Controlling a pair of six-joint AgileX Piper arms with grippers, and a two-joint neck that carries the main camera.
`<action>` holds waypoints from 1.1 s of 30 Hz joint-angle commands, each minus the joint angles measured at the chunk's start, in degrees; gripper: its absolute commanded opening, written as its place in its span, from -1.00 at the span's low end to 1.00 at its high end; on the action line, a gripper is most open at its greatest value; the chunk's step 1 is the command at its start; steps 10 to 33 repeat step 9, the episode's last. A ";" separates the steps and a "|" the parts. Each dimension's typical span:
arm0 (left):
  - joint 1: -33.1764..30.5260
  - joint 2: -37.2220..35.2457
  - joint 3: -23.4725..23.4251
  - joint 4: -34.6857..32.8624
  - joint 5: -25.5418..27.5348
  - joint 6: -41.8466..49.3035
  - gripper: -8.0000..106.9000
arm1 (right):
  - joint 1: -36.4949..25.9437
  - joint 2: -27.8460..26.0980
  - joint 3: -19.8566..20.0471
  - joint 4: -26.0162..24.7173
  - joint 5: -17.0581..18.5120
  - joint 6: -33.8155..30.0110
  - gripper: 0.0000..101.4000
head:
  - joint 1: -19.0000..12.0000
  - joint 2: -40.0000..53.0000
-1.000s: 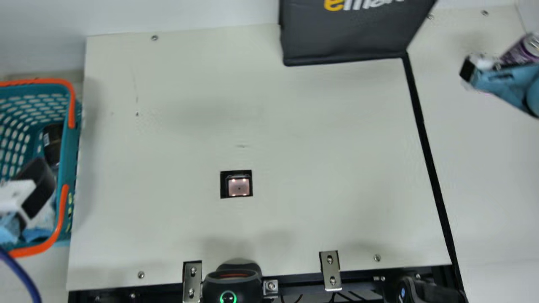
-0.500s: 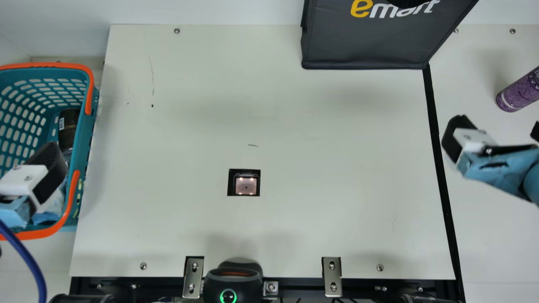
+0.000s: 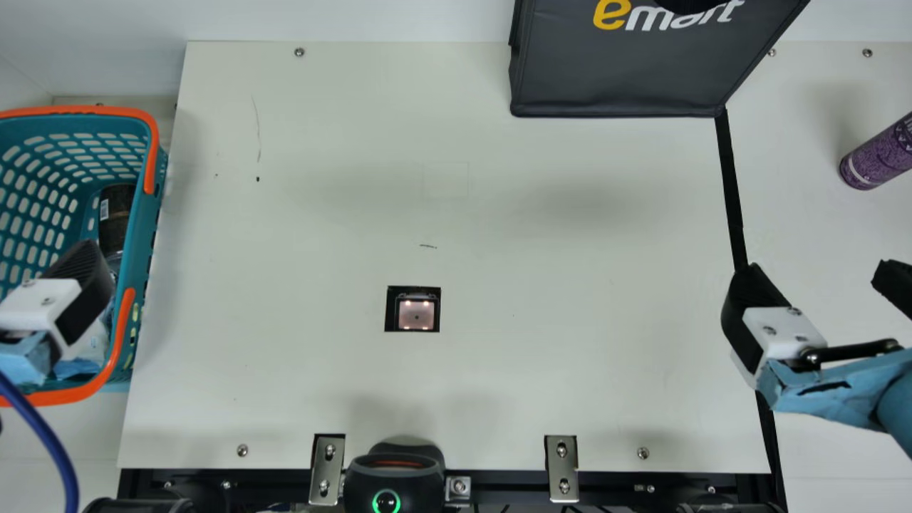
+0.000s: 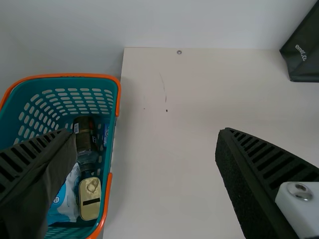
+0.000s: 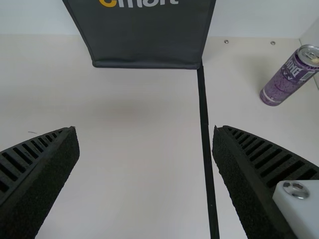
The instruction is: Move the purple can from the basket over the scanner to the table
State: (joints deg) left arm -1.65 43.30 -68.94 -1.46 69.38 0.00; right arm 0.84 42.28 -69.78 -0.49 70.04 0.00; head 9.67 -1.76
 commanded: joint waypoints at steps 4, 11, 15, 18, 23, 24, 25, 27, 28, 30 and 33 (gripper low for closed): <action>0.00 0.00 0.00 0.00 0.00 0.00 0.71 | 0.00 0.00 0.00 0.00 0.00 0.00 0.87 | -1.75 0.18; 0.00 0.00 0.00 0.00 0.00 0.00 0.71 | 0.00 0.00 0.00 0.00 0.00 0.00 0.87 | -1.75 0.18; 0.00 0.00 0.00 0.00 0.00 0.00 0.71 | 0.00 0.00 0.00 0.00 0.00 0.00 0.87 | -1.75 0.18; 0.00 0.00 0.00 0.00 0.00 0.00 0.71 | 0.00 0.00 0.00 0.00 0.00 0.00 0.87 | -1.75 0.18; 0.00 0.00 0.00 0.00 0.00 0.00 0.71 | 0.00 0.00 0.00 0.00 0.00 0.00 0.87 | -1.75 0.18; 0.00 0.00 0.00 0.00 0.00 0.00 0.71 | 0.00 0.00 0.00 0.00 0.00 0.00 0.87 | -1.75 0.18; 0.00 0.00 0.00 0.00 0.00 0.00 0.71 | 0.00 0.00 0.00 0.00 0.00 0.00 0.87 | -1.75 0.18; 0.00 0.00 0.00 0.00 0.00 0.00 0.71 | 0.00 0.00 0.00 0.00 0.00 0.00 0.87 | -1.75 0.18; 0.00 0.00 0.00 0.00 0.00 0.00 0.71 | 0.00 0.00 0.00 0.00 0.00 0.00 0.87 | -1.75 0.18; 0.00 0.00 0.00 0.00 0.00 0.00 0.71 | 0.00 0.00 0.00 0.00 0.00 0.00 0.87 | -1.75 0.18; 0.00 0.00 0.00 0.00 0.00 0.00 0.71 | 0.00 0.00 0.00 0.00 0.00 0.00 0.87 | -1.75 0.18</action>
